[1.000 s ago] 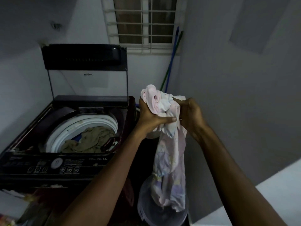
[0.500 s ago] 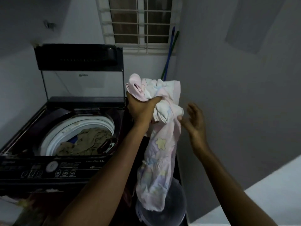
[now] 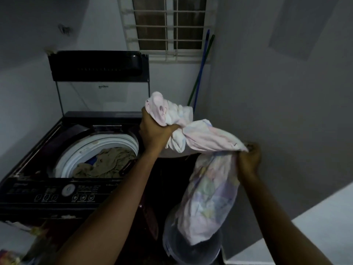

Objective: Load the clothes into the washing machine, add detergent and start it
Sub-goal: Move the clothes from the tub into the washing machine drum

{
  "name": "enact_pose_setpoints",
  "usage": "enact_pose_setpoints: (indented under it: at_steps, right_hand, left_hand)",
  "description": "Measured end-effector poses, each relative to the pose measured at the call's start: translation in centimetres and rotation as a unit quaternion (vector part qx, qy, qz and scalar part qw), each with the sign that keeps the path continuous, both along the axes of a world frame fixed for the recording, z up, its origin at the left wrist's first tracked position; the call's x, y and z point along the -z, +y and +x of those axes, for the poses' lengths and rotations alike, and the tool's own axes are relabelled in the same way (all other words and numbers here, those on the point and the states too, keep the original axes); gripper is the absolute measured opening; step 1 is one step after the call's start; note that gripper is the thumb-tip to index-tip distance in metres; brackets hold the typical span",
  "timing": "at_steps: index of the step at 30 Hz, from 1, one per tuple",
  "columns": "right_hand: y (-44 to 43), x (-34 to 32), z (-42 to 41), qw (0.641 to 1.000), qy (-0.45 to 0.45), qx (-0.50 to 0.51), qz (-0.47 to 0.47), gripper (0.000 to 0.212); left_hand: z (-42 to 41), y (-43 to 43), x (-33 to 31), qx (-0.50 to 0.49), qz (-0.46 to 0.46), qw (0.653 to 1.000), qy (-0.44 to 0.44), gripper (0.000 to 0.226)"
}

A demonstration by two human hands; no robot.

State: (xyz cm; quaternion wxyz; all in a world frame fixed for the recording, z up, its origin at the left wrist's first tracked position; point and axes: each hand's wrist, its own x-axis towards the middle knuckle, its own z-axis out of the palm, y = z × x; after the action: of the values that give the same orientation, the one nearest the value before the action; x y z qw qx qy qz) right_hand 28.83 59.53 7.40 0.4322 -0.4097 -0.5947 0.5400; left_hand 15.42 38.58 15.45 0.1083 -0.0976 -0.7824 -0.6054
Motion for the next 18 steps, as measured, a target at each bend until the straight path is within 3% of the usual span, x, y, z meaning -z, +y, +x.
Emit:
enact_pose_setpoints:
  at_steps: [2,4,5,7,10,13,16,18]
  right_hand:
    - [-0.1,-3.6,-0.8,0.995,0.096,0.011,-0.023,0.034]
    - [-1.4,-6.7,-1.6,0.986,0.154,-0.065,-0.007,0.02]
    - [-2.5,-8.0,-2.2,0.981,0.14,-0.137,0.009,0.01]
    - [-4.8,-9.9,-3.1,0.951,0.08,-0.299,0.009,0.016]
    - [-6.2,-10.6,-3.5,0.893,0.019,-0.441,-0.091,0.026]
    - [-5.9,-11.2,-3.3,0.871,0.058,-0.457,-0.17,0.036]
    - [-6.3,-12.0,-3.0,0.866,0.073,-0.462,-0.175,0.043]
    - [-6.6,-12.0,-2.8,0.871,0.08,-0.453,-0.173,0.048]
  left_hand:
    - [0.9,0.4,1.0,0.035,-0.026,0.999,-0.007,0.105]
    - [1.8,1.3,1.2,0.054,-0.016,0.998,-0.019,0.101]
    - [2.0,1.8,1.2,0.057,-0.002,0.998,-0.024,0.099]
    - [2.0,2.8,1.0,0.056,0.026,0.997,-0.045,0.101]
    - [1.5,3.2,0.8,0.063,0.072,0.992,-0.078,0.104]
    - [1.2,2.6,0.8,0.106,0.12,0.981,-0.107,0.087]
    - [1.4,2.6,0.5,0.157,0.139,0.971,-0.112,0.079]
    - [1.5,2.7,0.2,0.165,0.129,0.972,-0.108,0.09]
